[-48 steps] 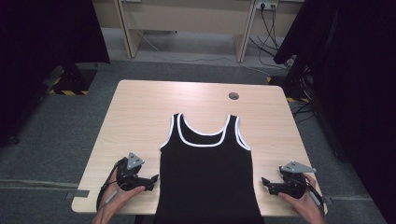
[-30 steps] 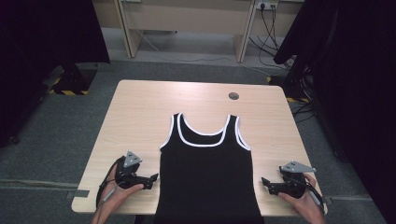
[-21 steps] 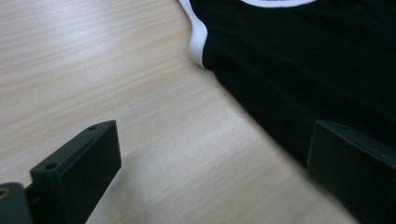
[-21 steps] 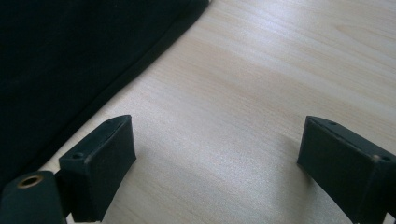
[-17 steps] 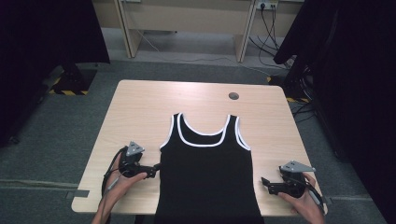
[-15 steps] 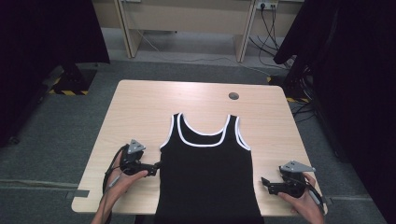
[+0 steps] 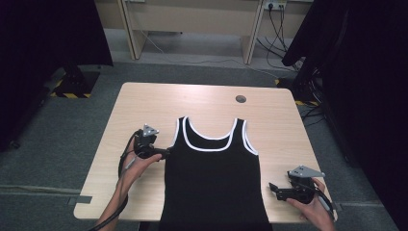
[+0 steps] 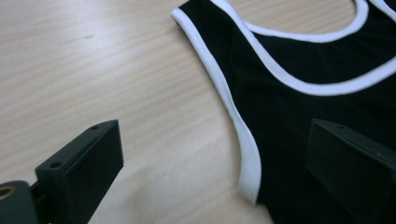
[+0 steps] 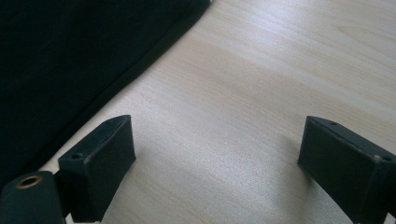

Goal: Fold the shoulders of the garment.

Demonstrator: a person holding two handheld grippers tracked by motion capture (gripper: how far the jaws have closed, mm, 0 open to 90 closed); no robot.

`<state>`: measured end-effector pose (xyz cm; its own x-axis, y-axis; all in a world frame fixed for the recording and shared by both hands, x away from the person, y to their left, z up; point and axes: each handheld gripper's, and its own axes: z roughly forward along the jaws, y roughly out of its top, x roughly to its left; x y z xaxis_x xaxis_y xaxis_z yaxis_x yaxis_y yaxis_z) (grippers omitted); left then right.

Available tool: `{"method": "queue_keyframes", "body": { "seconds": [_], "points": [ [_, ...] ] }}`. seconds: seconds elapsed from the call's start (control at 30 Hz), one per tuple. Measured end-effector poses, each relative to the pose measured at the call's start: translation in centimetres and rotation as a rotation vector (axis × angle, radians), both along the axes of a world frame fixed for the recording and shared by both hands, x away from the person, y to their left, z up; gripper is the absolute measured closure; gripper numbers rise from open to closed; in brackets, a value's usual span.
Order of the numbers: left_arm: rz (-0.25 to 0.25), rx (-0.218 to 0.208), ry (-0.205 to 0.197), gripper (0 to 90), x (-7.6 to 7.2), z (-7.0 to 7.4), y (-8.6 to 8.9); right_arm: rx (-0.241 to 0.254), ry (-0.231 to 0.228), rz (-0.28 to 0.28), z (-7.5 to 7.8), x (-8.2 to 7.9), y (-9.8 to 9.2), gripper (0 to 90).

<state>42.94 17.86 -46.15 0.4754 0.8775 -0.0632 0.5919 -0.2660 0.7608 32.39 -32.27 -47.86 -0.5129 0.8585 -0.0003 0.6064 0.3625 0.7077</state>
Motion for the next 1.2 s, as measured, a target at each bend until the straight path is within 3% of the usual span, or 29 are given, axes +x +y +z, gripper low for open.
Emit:
{"method": "queue_keyframes", "body": {
  "seconds": [0.47,0.8,0.97,1.07,1.1,1.13,1.2],
  "points": [
    [0.039,0.069,0.015,6.4,5.1,-0.2,-3.0,0.001,0.000,0.003,0.0,0.0,0.0,11.0],
    [0.020,0.125,0.026,13.8,7.4,-1.2,-5.5,0.001,0.001,0.003,0.0,0.1,0.0,10.9],
    [0.008,0.125,0.012,18.2,8.1,-1.4,-6.6,0.001,0.001,0.004,0.0,0.1,0.0,10.9],
    [-0.058,0.088,-0.040,32.7,7.9,-1.7,-7.0,0.001,0.001,0.008,0.0,0.1,0.0,11.0],
    [-0.058,0.088,-0.040,41.7,7.9,-1.7,-7.0,0.001,0.001,0.008,0.0,0.1,0.0,11.0],
    [-0.098,0.066,-0.047,51.2,7.7,-1.8,-7.0,0.001,0.001,0.009,0.0,0.1,0.0,10.9],
    [-0.100,0.040,-0.040,62.8,7.5,-1.9,-7.2,0.001,0.001,0.009,0.0,0.1,0.0,11.0]
  ]
}}
